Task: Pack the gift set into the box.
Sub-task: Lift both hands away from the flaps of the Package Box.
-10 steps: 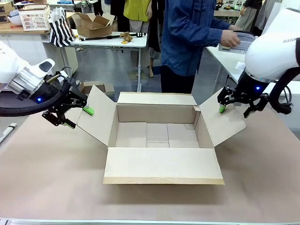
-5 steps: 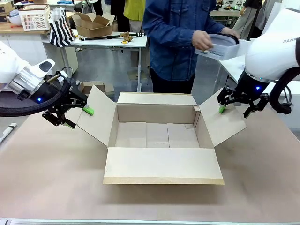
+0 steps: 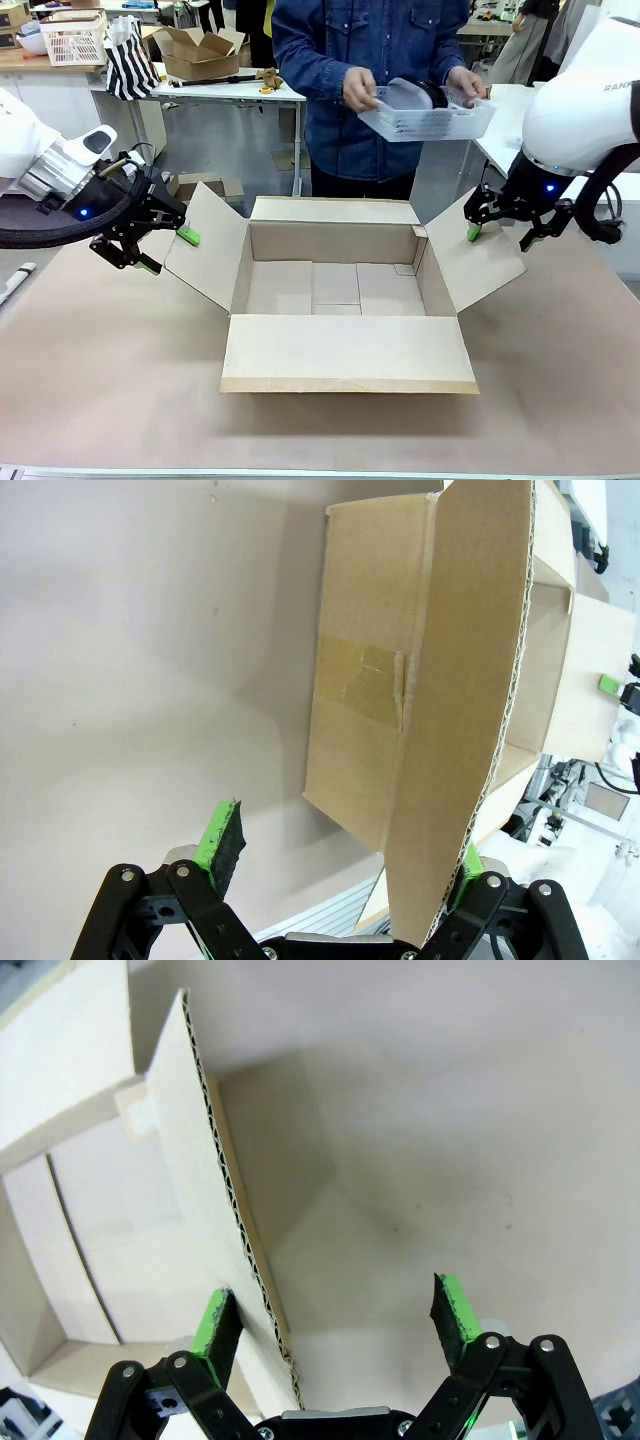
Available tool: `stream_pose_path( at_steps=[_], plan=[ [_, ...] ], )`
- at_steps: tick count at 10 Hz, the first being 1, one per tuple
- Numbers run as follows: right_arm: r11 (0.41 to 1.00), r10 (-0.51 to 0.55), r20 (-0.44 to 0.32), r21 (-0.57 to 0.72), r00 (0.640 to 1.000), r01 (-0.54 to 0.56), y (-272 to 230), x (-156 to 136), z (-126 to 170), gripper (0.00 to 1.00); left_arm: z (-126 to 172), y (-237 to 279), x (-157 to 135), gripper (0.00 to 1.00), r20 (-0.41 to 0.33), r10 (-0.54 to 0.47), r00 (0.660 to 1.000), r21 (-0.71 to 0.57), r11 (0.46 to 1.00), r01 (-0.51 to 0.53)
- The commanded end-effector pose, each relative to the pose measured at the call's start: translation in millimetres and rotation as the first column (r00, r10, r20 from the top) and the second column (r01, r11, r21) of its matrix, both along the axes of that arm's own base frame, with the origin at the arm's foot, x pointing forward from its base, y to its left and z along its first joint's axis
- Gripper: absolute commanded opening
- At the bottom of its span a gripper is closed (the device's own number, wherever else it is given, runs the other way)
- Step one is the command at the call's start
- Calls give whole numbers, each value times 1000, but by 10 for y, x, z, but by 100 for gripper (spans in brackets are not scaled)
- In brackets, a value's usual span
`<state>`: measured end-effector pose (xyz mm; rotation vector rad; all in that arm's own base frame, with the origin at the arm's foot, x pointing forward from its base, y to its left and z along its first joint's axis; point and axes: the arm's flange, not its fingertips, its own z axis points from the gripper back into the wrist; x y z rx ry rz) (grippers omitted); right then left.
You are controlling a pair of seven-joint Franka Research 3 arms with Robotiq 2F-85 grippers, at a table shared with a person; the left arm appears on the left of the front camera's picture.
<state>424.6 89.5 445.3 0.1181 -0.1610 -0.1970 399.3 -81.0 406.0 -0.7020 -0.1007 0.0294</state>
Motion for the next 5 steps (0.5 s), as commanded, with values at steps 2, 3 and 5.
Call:
stream_pose_path(
  at_steps=[2, 3, 5],
  plan=[
    [1000, -22, -3, -12, 1000, 22, 7, 0, 26, 100, 13, 15, -18, 100, -2, -7, 1000, 3, 1000, 7],
    [1000, -22, -3, -12, 1000, 22, 7, 0, 26, 100, 13, 15, -18, 100, -2, -7, 1000, 3, 1000, 7],
    [1000, -22, -3, -12, 1000, 22, 7, 0, 26, 100, 13, 15, -18, 100, -2, -7, 1000, 3, 1000, 7]
  ],
)
